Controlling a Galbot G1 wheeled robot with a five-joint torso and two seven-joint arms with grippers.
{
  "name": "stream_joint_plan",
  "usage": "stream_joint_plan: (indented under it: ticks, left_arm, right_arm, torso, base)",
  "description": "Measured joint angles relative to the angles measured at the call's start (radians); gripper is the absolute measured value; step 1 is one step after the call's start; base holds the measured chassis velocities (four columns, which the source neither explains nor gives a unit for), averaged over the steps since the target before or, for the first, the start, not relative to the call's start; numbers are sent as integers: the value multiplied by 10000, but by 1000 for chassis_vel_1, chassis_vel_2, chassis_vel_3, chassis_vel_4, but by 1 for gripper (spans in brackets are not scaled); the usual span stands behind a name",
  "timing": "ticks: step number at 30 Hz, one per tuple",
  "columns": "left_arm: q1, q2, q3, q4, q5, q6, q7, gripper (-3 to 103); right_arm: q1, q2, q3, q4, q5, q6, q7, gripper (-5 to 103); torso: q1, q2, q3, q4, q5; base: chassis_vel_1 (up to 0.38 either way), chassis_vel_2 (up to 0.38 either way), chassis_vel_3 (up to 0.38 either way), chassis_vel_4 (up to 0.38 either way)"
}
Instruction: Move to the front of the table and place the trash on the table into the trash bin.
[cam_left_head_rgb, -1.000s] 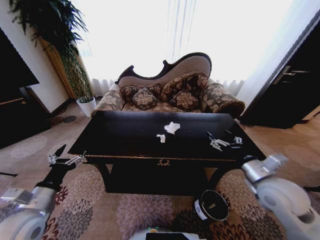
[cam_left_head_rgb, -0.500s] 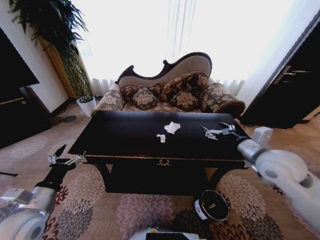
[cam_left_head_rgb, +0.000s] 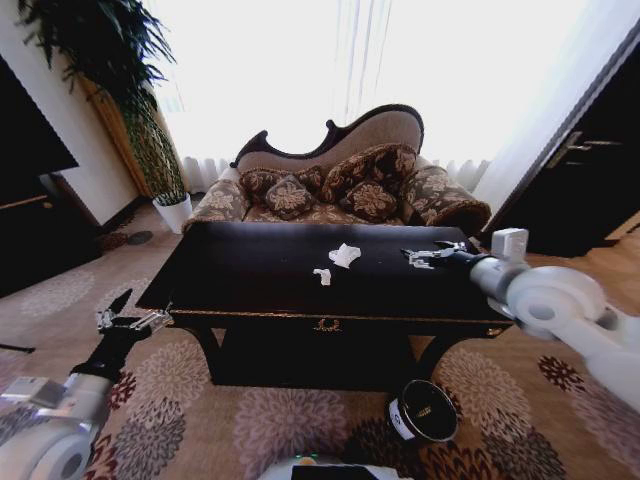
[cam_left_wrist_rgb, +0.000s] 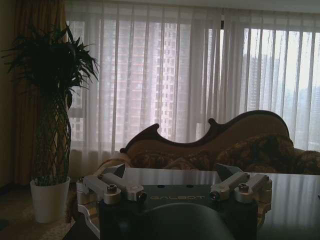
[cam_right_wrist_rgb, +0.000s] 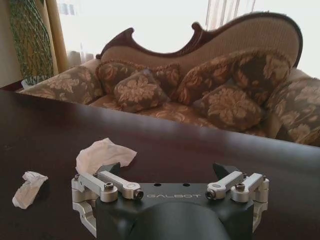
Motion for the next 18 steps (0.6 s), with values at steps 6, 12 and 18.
stream_joint_plan:
  ticks: [6, 12, 18]
  left_arm:
    - [0, 0, 0, -1, 0, 0, 1, 100]
    - [-1, 0, 0, 0, 0, 0, 2, 100]
    - [0, 0, 0, 0, 0, 0, 2, 100]
  right_arm:
    - [3155, 496, -3027, -569, 811, -331, 555, 100]
    - [5471, 1216, -5407, -1052, 1006, -569, 975, 100]
    - [6845, 1898, -7076, -1801, 998, -676, 1294, 100]
  torso:
    - [1, -1, 0, 3, -3]
    - [0, 0, 0, 4, 0]
    - [1, -1, 1, 5, -2]
  base:
    - [0, 0, 0, 0]
    - [0, 0, 0, 0]
    - [0, 0, 0, 0]
